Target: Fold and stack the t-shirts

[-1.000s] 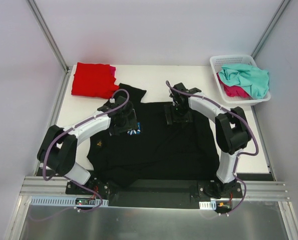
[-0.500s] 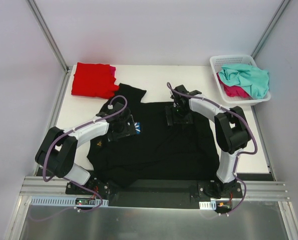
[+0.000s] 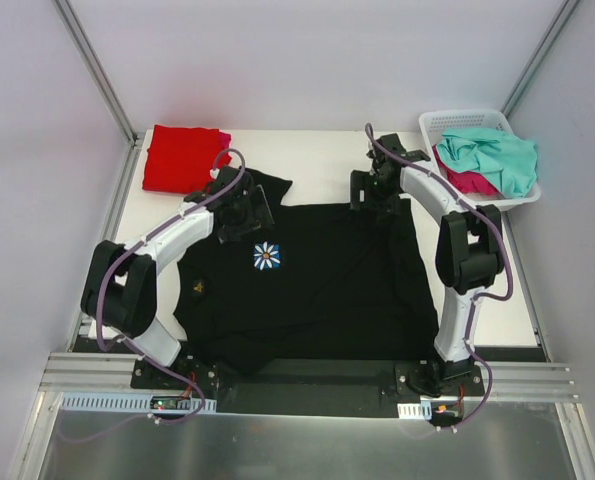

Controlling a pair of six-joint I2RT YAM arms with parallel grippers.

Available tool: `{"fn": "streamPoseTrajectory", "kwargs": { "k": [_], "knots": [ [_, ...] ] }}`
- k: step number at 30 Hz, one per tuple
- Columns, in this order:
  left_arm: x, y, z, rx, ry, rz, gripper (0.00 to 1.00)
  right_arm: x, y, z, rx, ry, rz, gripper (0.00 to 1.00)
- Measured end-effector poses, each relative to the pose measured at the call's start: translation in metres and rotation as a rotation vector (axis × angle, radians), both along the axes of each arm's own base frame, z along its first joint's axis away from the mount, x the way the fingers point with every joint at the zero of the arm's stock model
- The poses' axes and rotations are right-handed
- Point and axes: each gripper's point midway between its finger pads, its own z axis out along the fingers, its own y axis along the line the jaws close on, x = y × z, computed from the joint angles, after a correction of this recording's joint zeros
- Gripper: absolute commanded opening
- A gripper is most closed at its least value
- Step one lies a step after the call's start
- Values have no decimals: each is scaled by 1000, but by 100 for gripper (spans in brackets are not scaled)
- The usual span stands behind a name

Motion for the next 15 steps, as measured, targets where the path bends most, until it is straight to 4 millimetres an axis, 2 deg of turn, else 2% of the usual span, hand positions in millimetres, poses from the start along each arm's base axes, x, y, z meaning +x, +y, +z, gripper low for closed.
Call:
{"fn": "streamPoseTrajectory", "kwargs": {
  "k": [2,5,8,11,15],
  "knots": [
    [8,0,3,2,-12,-4,99,4,-5,2,1,-3,-14,83],
    [8,-3,-4,0,13,-18,99,-3,-7,-2,-5,20,-13,83],
    [-4,-4,-12,-4,65,-33,99,-28,-4,-15,-25,74,13,83],
    [-16,-5,-17,-14,98,-48,99,-66,3,-25,-52,134,62,83],
    [-44,-4,-28,-4,155,-73,99,-101,16,-23,-61,152,125,84]
  ]
}}
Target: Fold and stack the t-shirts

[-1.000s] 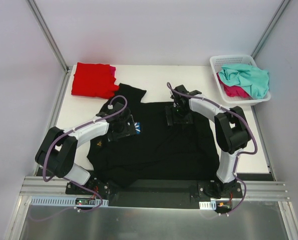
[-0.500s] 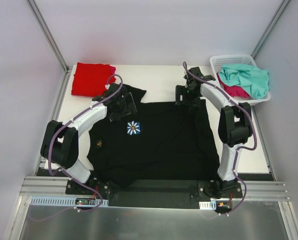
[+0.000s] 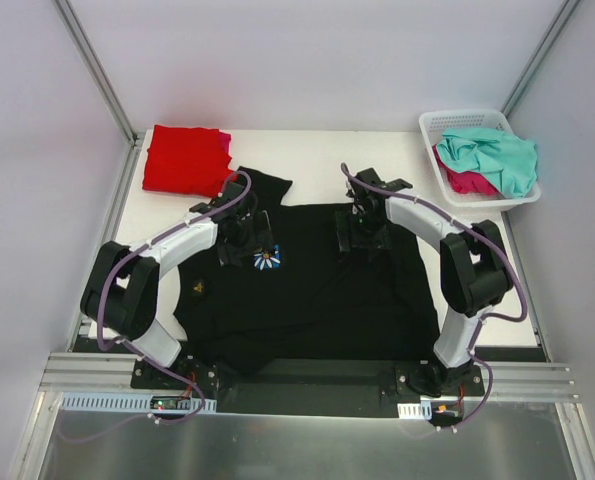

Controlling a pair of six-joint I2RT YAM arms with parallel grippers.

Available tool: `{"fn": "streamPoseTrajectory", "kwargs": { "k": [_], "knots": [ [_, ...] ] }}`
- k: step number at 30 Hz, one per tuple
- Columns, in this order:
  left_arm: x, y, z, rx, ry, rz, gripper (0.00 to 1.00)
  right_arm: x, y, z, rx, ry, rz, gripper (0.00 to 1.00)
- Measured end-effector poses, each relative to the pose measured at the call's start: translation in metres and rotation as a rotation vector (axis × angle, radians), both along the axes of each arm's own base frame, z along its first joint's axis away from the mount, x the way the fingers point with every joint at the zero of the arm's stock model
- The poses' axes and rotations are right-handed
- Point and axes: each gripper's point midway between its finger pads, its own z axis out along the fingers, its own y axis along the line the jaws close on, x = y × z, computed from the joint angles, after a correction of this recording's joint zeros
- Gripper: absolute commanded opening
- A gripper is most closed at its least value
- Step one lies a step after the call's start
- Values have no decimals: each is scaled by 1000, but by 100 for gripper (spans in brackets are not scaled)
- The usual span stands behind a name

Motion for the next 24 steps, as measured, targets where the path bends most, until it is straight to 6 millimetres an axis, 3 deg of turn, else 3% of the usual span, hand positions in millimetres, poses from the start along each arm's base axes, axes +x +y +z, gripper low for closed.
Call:
{"fn": "streamPoseTrajectory", "kwargs": {
  "k": [6,16,24],
  "knots": [
    [-22,4,-17,23,70,-14,99,-8,3,1,0,-9,12,84],
    [-16,13,-38,86,86,8,99,4,-14,-34,-71,34,-31,84],
    [-7,19,-40,131,97,23,99,10,-45,-37,-209,9,-73,85]
  ]
}}
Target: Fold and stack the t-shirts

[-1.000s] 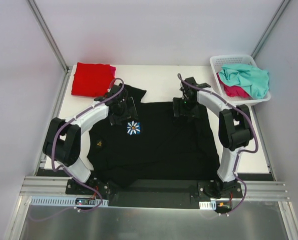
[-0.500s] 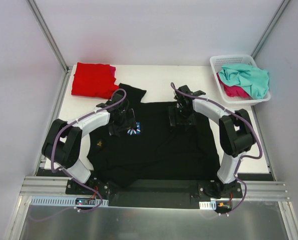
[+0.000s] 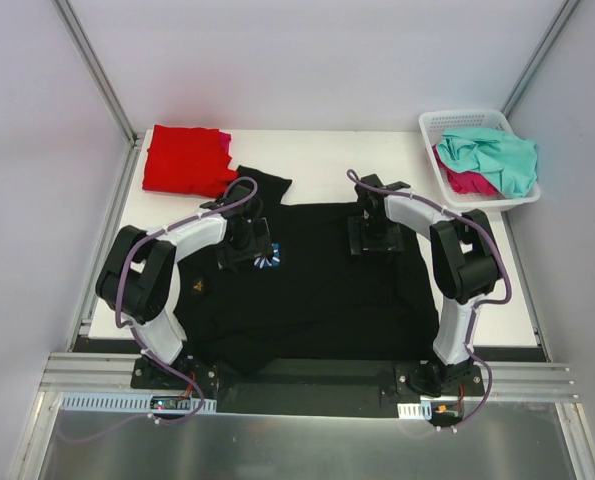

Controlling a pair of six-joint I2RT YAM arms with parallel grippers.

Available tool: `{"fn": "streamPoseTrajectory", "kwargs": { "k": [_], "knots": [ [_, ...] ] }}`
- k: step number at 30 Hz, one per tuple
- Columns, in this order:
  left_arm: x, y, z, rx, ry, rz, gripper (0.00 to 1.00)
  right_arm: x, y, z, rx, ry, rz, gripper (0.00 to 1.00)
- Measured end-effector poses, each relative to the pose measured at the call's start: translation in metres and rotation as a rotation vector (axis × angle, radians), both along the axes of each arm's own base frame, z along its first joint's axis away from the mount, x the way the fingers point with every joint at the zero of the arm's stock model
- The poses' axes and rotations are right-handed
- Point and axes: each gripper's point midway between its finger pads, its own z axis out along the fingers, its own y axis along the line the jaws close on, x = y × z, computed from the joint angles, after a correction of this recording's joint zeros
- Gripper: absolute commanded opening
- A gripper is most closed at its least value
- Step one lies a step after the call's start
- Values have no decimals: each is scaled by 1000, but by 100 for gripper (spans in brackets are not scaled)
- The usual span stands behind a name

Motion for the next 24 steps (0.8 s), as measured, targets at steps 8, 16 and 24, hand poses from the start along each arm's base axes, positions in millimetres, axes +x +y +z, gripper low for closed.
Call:
{"fn": "streamPoseTrajectory", "kwargs": {
  "k": [8,16,24],
  "knots": [
    [14,4,-1,37,30,2,99,12,-16,1,-73,-6,-24,85],
    [61,11,0,65,1,25,99,49,-15,3,-60,-32,-60,85],
    [119,-1,4,60,-55,19,99,90,-12,14,-18,-78,-88,85]
  ]
}}
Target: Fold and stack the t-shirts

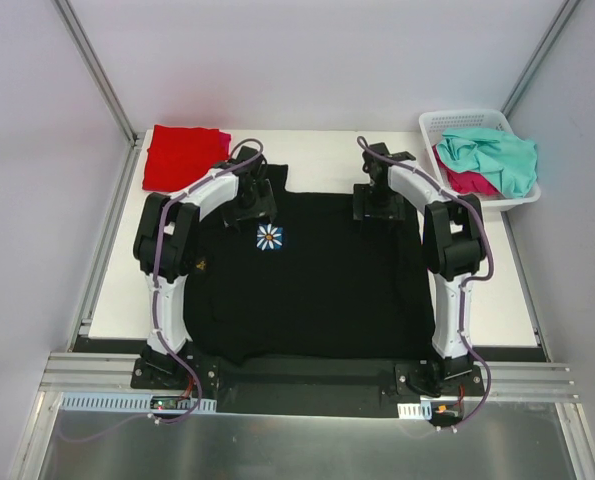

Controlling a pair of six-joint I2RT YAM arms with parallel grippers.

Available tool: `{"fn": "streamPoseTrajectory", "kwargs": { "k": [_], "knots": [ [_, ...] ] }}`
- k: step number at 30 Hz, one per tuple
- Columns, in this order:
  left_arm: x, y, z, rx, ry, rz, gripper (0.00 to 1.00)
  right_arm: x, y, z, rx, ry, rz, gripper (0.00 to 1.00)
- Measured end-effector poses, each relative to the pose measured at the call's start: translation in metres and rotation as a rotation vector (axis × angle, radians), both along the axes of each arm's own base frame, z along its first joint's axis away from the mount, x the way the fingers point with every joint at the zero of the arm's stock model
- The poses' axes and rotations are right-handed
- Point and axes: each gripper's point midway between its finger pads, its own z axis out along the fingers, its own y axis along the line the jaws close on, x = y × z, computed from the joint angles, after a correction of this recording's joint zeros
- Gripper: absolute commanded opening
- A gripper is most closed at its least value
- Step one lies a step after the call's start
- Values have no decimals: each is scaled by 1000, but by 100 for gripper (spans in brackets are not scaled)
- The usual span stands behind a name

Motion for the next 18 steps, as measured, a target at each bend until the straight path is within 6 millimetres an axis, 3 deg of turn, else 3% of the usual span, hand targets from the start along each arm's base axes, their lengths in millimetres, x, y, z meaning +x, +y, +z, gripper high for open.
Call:
{"fn": "streamPoseTrajectory", "kwargs": {
  "k": [6,10,14,18],
  "knots": [
    [12,-4,8,-10,-27,-1,99,7,-3,10,17,-11,-10,85],
    [2,-2,18,-12,-24,-5,99,-4,4,24,31,-23,14,85],
    [-29,2,56,-16,-65,-17,99,-36,24,54,48,-56,80,85],
    [-62,-7,101,-53,-151,-66,98,-68,53,87,86,-116,171,85]
  ]
}}
